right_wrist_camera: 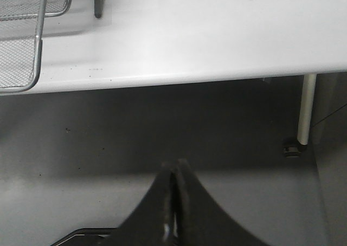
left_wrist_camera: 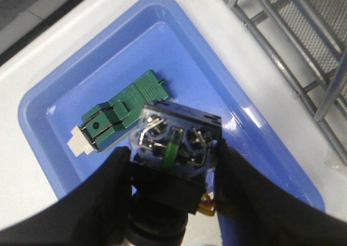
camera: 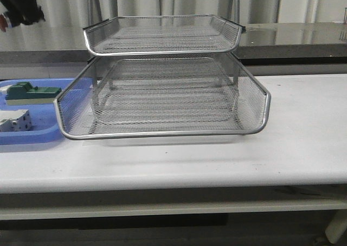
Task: Place button on rack with both arms
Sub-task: 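Carry the red button into the pulled-out wire tray and lower it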
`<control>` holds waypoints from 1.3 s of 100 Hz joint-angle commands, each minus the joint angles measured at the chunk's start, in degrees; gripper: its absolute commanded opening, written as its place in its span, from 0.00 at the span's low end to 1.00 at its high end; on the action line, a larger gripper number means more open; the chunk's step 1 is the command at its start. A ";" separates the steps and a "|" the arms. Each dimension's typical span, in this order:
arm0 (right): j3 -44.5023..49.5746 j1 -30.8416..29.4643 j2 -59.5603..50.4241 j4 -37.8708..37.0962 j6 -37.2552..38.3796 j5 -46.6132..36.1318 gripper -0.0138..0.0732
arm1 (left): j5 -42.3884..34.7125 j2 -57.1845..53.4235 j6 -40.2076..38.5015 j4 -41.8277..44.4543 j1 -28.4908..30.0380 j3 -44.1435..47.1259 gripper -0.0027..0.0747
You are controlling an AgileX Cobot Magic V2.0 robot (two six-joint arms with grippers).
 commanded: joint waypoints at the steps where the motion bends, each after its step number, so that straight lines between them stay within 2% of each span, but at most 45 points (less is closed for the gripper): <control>1: -1.96 0.03 0.06 -0.75 0.01 -2.81 0.08 | 1.06 -6.84 -1.82 -1.30 -0.24 -1.47 0.19; 14: -1.96 0.03 0.06 -0.75 0.01 -2.81 0.08 | 1.06 -11.80 -1.82 -2.16 -1.04 2.26 0.19; 38: -1.96 0.03 0.06 -0.75 0.01 -2.81 0.08 | 1.06 -22.11 -1.82 -3.60 -3.22 16.14 0.19; 63: -1.96 0.03 0.06 -0.75 0.01 -2.81 0.08 | 1.06 -29.20 -1.82 -6.33 -9.64 27.15 0.19; 91: -1.96 0.03 0.06 -0.75 0.01 -2.81 0.08 | -0.83 -29.65 -1.82 -6.95 -21.20 31.63 0.19; 109: -1.96 0.03 0.06 -0.75 0.01 -2.81 0.08 | -7.55 -29.14 -1.46 -6.95 -28.51 34.90 0.19; 130: -1.96 0.03 0.06 -0.75 0.01 -2.81 0.08 | -12.67 -25.10 -1.42 -6.83 -32.96 35.41 0.19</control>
